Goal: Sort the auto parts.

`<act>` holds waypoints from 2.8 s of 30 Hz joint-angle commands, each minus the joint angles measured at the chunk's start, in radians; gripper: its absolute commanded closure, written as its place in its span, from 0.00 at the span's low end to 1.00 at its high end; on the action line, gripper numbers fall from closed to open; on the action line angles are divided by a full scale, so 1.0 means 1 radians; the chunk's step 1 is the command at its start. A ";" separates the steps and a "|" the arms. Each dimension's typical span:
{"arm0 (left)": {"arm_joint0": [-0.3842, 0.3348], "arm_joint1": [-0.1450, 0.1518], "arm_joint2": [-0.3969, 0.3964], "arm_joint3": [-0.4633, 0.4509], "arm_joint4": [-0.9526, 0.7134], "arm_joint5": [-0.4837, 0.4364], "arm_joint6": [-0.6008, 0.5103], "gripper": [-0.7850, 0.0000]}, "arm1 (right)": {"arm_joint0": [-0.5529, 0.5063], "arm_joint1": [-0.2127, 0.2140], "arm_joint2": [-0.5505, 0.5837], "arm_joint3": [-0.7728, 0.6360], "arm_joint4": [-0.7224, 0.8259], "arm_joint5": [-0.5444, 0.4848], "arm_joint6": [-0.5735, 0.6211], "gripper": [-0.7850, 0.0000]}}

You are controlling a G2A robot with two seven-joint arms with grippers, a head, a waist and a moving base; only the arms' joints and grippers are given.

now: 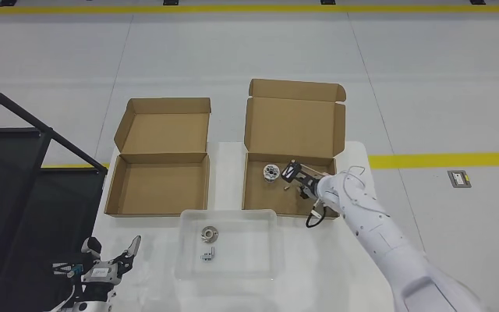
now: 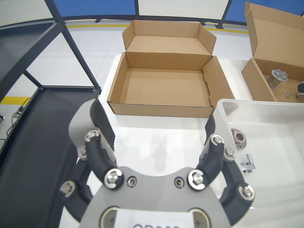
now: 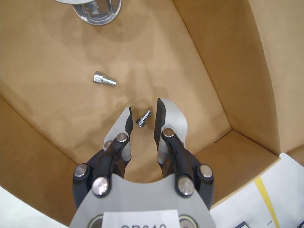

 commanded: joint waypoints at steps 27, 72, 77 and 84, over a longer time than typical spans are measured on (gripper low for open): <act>0.000 0.000 0.000 0.000 0.000 0.000 0.000 0.00 | -0.499 0.203 0.353 -0.926 -0.128 -0.284 -0.212 0.66; -0.148 0.069 -0.059 -0.123 0.319 -0.762 -0.199 0.00 | -0.586 0.223 0.244 -1.298 -0.342 -0.412 -0.570 0.00; -0.158 0.080 -0.071 -0.149 0.343 -0.873 -0.193 0.00 | -0.592 0.225 0.246 -1.307 -0.347 -0.421 -0.574 0.00; -0.158 0.080 -0.071 -0.149 0.343 -0.873 -0.193 0.00 | -0.592 0.225 0.246 -1.307 -0.347 -0.421 -0.574 0.00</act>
